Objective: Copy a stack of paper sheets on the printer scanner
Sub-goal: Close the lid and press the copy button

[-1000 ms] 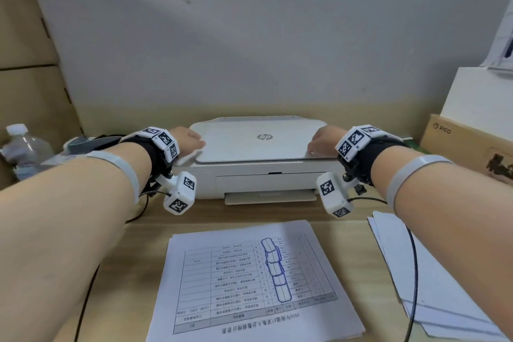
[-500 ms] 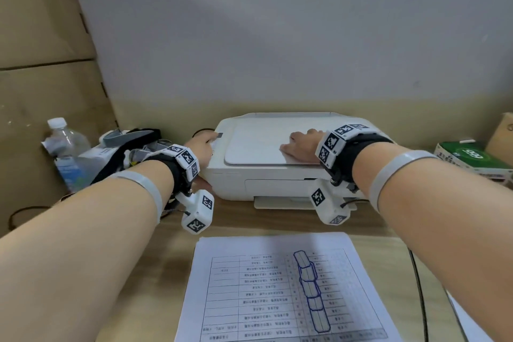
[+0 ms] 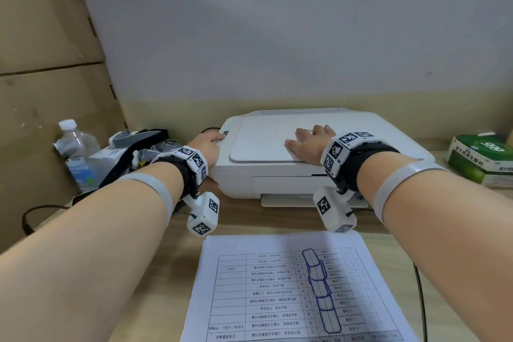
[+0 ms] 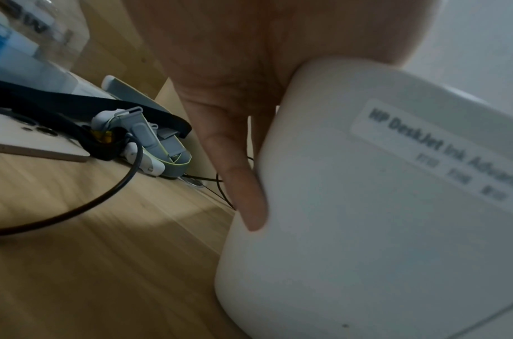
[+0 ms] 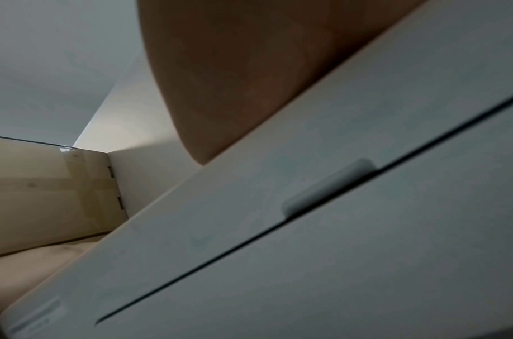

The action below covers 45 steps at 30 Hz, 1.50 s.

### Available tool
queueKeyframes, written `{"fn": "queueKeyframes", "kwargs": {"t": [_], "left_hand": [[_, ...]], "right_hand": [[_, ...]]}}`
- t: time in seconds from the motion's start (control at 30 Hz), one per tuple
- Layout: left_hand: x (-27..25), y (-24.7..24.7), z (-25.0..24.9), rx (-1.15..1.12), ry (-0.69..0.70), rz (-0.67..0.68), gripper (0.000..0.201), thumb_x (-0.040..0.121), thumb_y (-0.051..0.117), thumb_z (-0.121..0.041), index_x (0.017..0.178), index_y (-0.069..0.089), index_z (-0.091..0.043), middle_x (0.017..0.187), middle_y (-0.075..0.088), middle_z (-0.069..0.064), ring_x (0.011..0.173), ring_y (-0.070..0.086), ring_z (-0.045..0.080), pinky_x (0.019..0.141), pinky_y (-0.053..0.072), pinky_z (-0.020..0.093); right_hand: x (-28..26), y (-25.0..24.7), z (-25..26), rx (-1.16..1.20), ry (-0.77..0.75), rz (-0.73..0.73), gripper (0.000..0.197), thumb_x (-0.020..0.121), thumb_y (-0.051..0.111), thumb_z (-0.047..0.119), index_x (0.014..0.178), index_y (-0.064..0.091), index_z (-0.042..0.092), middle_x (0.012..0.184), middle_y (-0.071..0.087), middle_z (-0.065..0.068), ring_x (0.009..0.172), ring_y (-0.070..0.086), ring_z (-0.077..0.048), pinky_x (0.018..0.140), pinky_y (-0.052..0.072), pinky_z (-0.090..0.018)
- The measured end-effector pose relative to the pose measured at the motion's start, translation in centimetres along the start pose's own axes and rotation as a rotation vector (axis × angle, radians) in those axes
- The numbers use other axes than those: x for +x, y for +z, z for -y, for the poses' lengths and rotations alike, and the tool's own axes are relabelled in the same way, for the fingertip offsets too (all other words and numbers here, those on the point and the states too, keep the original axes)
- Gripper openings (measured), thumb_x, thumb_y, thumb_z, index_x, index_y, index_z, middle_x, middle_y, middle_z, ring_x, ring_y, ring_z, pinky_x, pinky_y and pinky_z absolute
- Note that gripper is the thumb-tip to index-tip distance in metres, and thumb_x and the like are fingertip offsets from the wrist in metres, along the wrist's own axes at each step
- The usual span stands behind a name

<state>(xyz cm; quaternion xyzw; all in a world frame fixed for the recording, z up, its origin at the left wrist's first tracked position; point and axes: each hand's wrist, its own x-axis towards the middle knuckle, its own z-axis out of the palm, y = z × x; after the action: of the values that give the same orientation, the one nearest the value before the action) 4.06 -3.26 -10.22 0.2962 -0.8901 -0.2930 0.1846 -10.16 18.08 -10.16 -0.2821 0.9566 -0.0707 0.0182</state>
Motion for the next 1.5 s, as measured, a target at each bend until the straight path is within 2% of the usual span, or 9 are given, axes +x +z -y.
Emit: {"fn": "queueKeyframes", "kwargs": {"t": [0.07, 0.13, 0.3, 0.37, 0.47, 0.57, 0.67, 0.97, 1.5], "left_hand": [[-0.1, -0.1, -0.2, 0.004, -0.02, 0.006, 0.052, 0.094, 0.032, -0.001, 0.135, 0.055, -0.023, 0.142, 0.051, 0.004, 0.117, 0.054, 0.034, 0.095, 0.044, 0.032], [-0.2, 0.1, -0.3, 0.02, -0.028, 0.01, 0.053, 0.094, 0.032, -0.001, 0.136, 0.054, -0.023, 0.142, 0.051, 0.004, 0.118, 0.053, 0.033, 0.097, 0.043, 0.031], [-0.4, 0.6, 0.2, 0.016, -0.015, -0.052, 0.047, 0.094, 0.029, -0.003, 0.123, 0.059, -0.025, 0.122, 0.057, 0.008, 0.085, 0.052, 0.03, 0.072, 0.044, 0.031], [-0.5, 0.7, 0.3, 0.003, -0.012, -0.063, 0.045, 0.094, 0.029, -0.002, 0.118, 0.06, -0.024, 0.117, 0.058, 0.009, 0.081, 0.052, 0.03, 0.069, 0.043, 0.031], [-0.7, 0.7, 0.1, -0.013, -0.025, -0.099, 0.043, 0.093, 0.029, -0.002, 0.113, 0.06, -0.024, 0.11, 0.058, 0.01, 0.076, 0.053, 0.03, 0.069, 0.049, 0.035], [-0.9, 0.6, -0.1, -0.025, -0.042, -0.096, 0.042, 0.092, 0.029, -0.003, 0.111, 0.06, -0.024, 0.108, 0.056, 0.009, 0.086, 0.061, 0.036, 0.079, 0.057, 0.044], [-1.0, 0.4, -0.2, -0.017, -0.059, -0.066, 0.04, 0.092, 0.03, -0.004, 0.112, 0.059, -0.025, 0.107, 0.054, 0.008, 0.091, 0.063, 0.04, 0.079, 0.058, 0.051], [-1.1, 0.5, -0.6, -0.038, -0.085, -0.075, 0.043, 0.089, 0.029, -0.002, 0.106, 0.06, -0.027, 0.105, 0.05, 0.006, 0.089, 0.064, 0.04, 0.075, 0.058, 0.053], [-1.2, 0.4, -0.6, -0.004, -0.104, -0.053, 0.045, 0.088, 0.028, -0.003, 0.102, 0.059, -0.033, 0.107, 0.053, 0.009, 0.084, 0.061, 0.039, 0.073, 0.059, 0.052]], "right_hand": [[0.0, 0.0, -0.1, 0.007, -0.004, -0.01, 0.065, 0.092, 0.022, 0.062, 0.141, 0.037, 0.023, 0.15, 0.031, -0.016, 0.139, 0.023, -0.037, 0.114, 0.021, -0.054], [0.0, 0.1, -0.1, 0.01, -0.009, -0.018, 0.062, 0.092, 0.024, 0.061, 0.137, 0.04, 0.022, 0.146, 0.035, -0.015, 0.134, 0.027, -0.035, 0.112, 0.024, -0.053], [0.3, 0.3, -0.2, -0.011, -0.011, -0.026, 0.07, 0.081, 0.019, 0.067, 0.132, 0.041, 0.024, 0.142, 0.038, -0.015, 0.131, 0.03, -0.035, 0.11, 0.025, -0.054], [0.3, 0.4, -0.2, -0.008, -0.008, -0.027, 0.071, 0.08, 0.018, 0.067, 0.132, 0.041, 0.024, 0.142, 0.038, -0.015, 0.132, 0.03, -0.036, 0.11, 0.025, -0.055], [0.5, 0.4, -0.3, -0.002, -0.006, -0.035, 0.07, 0.08, 0.018, 0.068, 0.131, 0.041, 0.026, 0.143, 0.038, -0.014, 0.132, 0.03, -0.035, 0.11, 0.025, -0.055], [0.5, 0.4, -0.4, -0.003, -0.009, -0.035, 0.071, 0.076, 0.016, 0.069, 0.127, 0.042, 0.027, 0.142, 0.039, -0.013, 0.131, 0.032, -0.034, 0.109, 0.026, -0.055], [0.5, 0.4, -0.3, -0.009, -0.013, -0.037, 0.074, 0.075, 0.015, 0.07, 0.128, 0.042, 0.027, 0.142, 0.04, -0.015, 0.131, 0.032, -0.035, 0.109, 0.026, -0.056], [0.9, 0.6, -0.3, -0.013, -0.002, -0.047, 0.07, 0.085, 0.02, 0.066, 0.136, 0.04, 0.023, 0.145, 0.036, -0.017, 0.134, 0.029, -0.037, 0.111, 0.025, -0.054], [1.0, 0.6, -0.4, -0.046, -0.012, -0.041, 0.074, 0.082, 0.018, 0.068, 0.136, 0.04, 0.023, 0.146, 0.037, -0.016, 0.135, 0.029, -0.036, 0.111, 0.025, -0.054]]}}
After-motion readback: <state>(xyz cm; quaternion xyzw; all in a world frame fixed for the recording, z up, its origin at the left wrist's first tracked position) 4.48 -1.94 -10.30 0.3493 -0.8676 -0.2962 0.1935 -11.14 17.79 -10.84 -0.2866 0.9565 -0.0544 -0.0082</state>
